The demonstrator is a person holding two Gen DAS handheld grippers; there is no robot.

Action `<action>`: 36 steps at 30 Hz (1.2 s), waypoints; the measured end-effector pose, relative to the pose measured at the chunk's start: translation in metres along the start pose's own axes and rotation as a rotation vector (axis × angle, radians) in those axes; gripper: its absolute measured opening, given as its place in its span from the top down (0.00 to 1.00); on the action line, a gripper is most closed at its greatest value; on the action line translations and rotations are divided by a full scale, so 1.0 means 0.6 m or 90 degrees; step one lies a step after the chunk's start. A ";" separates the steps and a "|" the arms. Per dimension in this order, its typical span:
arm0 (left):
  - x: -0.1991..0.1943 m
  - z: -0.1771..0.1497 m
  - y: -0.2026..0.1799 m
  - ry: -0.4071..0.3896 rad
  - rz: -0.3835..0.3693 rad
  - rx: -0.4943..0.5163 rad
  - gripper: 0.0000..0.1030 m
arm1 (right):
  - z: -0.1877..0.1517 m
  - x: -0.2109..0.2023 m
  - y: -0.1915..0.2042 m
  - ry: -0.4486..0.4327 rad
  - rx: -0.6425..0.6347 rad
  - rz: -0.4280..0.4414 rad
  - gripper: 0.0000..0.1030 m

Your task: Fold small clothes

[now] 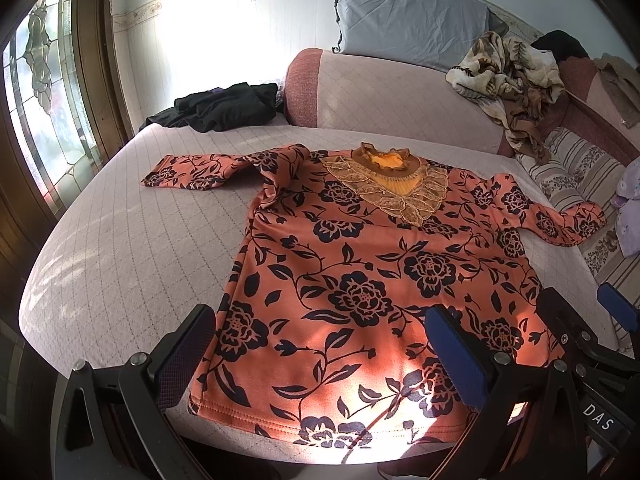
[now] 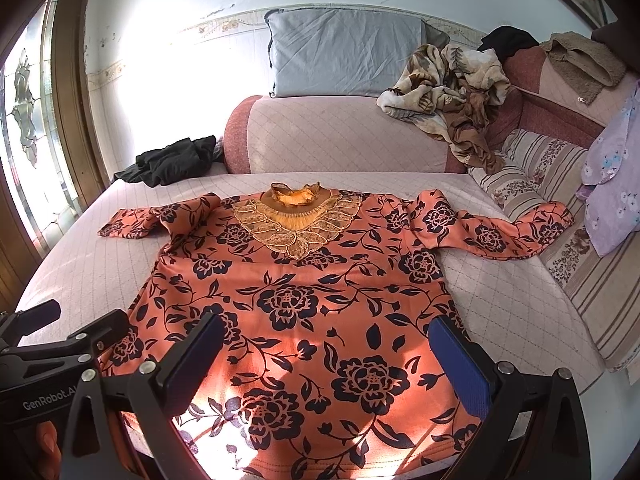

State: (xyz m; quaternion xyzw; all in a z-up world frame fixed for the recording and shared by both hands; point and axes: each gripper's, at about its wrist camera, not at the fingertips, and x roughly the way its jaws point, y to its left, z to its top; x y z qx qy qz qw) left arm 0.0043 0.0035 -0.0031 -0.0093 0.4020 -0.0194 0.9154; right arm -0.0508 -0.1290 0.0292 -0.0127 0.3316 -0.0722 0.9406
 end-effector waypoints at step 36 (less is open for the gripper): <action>0.326 0.040 0.417 0.071 0.279 -0.296 0.00 | 0.125 0.449 -0.773 0.062 0.564 -0.300 0.53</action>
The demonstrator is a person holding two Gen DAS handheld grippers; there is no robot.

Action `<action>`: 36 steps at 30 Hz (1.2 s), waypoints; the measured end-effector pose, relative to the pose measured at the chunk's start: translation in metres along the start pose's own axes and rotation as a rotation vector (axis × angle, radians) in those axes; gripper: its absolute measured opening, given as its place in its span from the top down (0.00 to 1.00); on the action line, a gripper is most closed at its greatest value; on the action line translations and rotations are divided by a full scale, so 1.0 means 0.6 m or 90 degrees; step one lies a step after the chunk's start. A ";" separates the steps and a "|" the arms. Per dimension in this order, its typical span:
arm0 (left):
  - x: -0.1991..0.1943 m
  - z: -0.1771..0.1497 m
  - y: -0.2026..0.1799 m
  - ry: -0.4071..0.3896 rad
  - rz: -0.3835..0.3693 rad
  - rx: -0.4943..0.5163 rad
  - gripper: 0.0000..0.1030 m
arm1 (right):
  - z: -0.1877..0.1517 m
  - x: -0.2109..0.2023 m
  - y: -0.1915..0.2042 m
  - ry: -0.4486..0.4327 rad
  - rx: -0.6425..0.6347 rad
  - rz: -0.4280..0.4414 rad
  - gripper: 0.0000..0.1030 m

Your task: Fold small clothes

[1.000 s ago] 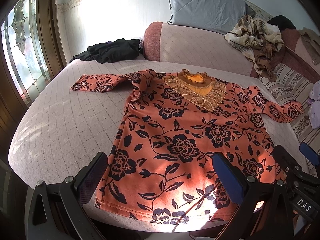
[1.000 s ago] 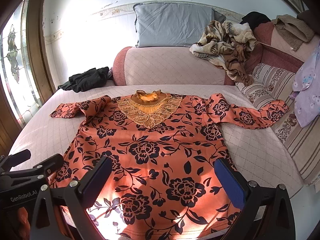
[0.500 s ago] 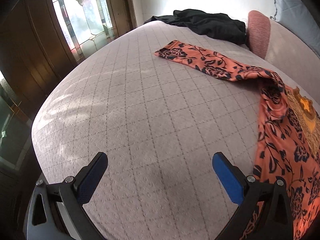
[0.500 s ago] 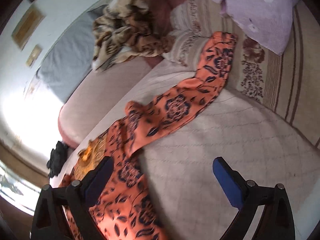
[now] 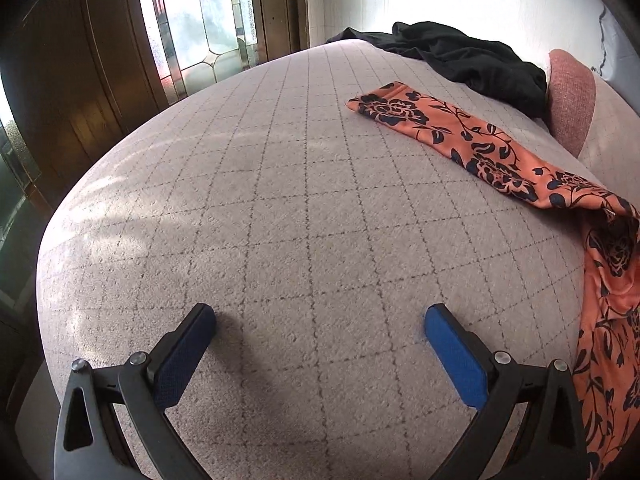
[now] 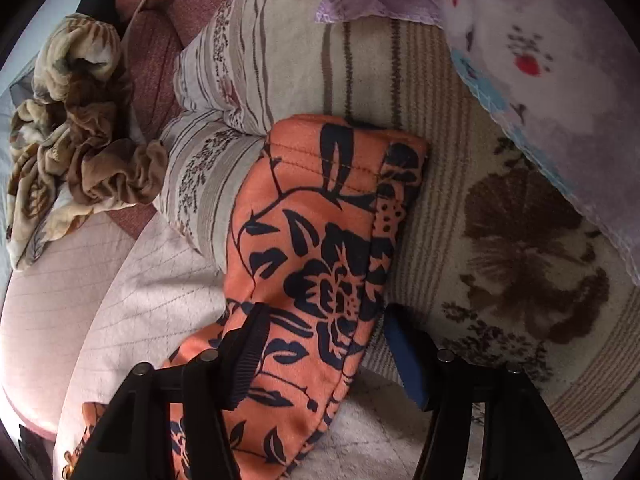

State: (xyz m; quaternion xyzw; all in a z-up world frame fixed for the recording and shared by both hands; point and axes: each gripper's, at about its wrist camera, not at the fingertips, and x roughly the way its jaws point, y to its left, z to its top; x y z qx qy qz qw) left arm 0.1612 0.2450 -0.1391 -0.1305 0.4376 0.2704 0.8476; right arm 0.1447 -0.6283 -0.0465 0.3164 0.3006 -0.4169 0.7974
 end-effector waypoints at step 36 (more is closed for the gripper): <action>0.001 -0.001 0.003 0.000 -0.004 -0.014 0.00 | -0.547 -0.199 0.485 0.250 -0.473 0.394 0.01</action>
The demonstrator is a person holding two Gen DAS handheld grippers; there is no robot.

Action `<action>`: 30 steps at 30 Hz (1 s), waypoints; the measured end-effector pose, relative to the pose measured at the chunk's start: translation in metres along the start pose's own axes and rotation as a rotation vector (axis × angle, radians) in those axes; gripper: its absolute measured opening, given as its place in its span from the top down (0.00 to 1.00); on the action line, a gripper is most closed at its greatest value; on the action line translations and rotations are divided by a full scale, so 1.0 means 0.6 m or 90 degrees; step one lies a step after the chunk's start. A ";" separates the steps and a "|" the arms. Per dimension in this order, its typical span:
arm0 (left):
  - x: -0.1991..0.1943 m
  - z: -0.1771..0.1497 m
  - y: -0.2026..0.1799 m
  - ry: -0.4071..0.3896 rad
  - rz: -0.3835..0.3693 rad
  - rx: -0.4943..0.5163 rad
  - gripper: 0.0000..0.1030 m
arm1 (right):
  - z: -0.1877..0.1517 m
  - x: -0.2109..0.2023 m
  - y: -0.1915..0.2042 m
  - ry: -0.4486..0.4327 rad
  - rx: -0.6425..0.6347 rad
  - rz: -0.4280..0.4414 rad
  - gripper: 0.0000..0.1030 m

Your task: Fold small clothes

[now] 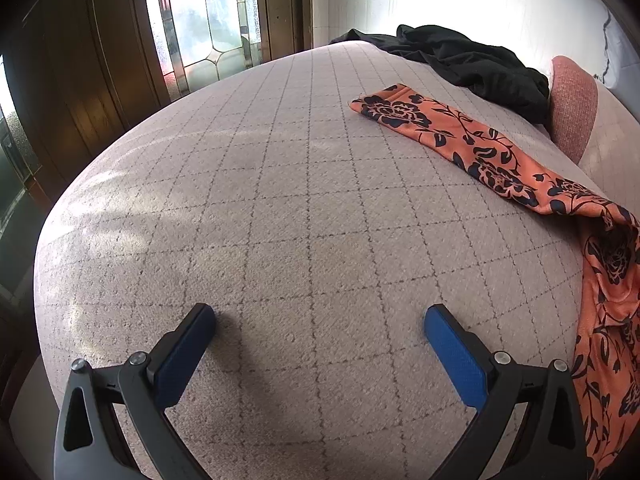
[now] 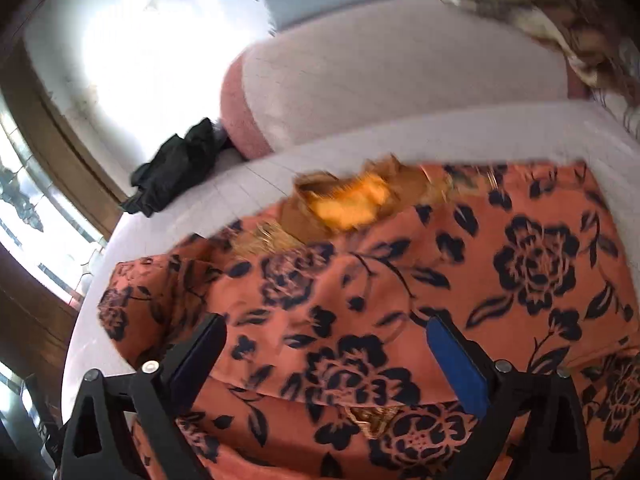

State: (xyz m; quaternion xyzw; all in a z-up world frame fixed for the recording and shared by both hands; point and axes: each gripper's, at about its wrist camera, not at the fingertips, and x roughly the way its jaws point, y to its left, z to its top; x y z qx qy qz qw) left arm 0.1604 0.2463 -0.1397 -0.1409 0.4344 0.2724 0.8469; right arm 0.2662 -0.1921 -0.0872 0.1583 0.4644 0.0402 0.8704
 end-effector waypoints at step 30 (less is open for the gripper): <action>0.196 0.287 -0.025 0.078 -0.280 -0.196 0.60 | -0.162 -0.069 -0.044 -0.099 0.000 0.168 0.00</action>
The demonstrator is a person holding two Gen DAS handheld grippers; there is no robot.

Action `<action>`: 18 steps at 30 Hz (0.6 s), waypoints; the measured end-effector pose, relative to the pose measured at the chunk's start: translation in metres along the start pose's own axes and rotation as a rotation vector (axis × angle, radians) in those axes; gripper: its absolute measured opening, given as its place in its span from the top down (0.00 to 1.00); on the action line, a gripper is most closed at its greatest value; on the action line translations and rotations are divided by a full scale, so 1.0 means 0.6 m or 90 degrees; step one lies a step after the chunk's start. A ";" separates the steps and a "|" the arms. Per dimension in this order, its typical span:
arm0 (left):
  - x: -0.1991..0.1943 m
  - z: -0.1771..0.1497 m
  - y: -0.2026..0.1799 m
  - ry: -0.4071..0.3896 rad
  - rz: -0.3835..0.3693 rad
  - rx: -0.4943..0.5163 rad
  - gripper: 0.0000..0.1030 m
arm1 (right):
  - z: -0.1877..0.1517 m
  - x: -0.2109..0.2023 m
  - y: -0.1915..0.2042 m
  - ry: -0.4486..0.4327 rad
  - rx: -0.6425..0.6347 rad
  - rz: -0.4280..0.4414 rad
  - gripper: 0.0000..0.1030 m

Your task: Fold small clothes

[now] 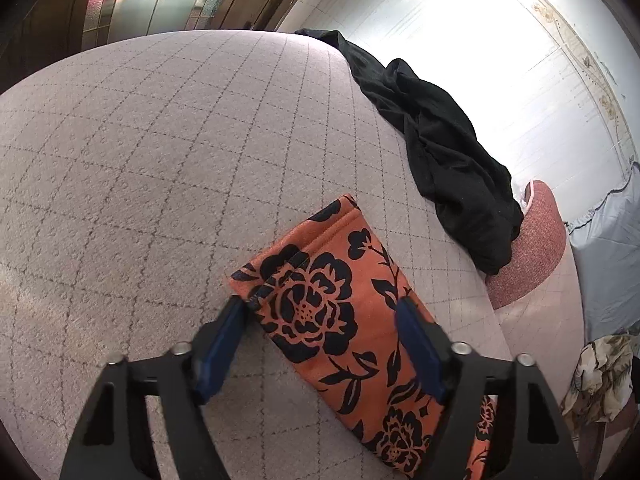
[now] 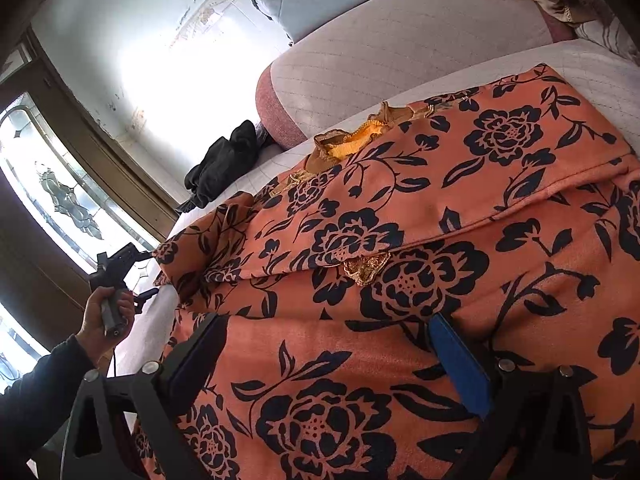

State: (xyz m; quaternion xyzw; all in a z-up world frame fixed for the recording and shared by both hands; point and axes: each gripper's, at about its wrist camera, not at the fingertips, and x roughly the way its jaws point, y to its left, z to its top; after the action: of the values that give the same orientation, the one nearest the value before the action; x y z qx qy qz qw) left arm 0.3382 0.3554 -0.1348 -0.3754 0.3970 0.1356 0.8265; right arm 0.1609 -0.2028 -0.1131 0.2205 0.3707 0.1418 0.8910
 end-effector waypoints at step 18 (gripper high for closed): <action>-0.296 -0.026 -0.341 -0.249 -0.044 0.328 0.98 | -0.002 -0.005 -0.008 -0.015 0.015 0.023 0.01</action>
State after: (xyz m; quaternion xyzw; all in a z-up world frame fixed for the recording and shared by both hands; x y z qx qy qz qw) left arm 0.3211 0.2178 0.0987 -0.1344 0.2391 0.0720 0.9590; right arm 0.1583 -0.2080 -0.1147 0.2395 0.3582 0.1509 0.8897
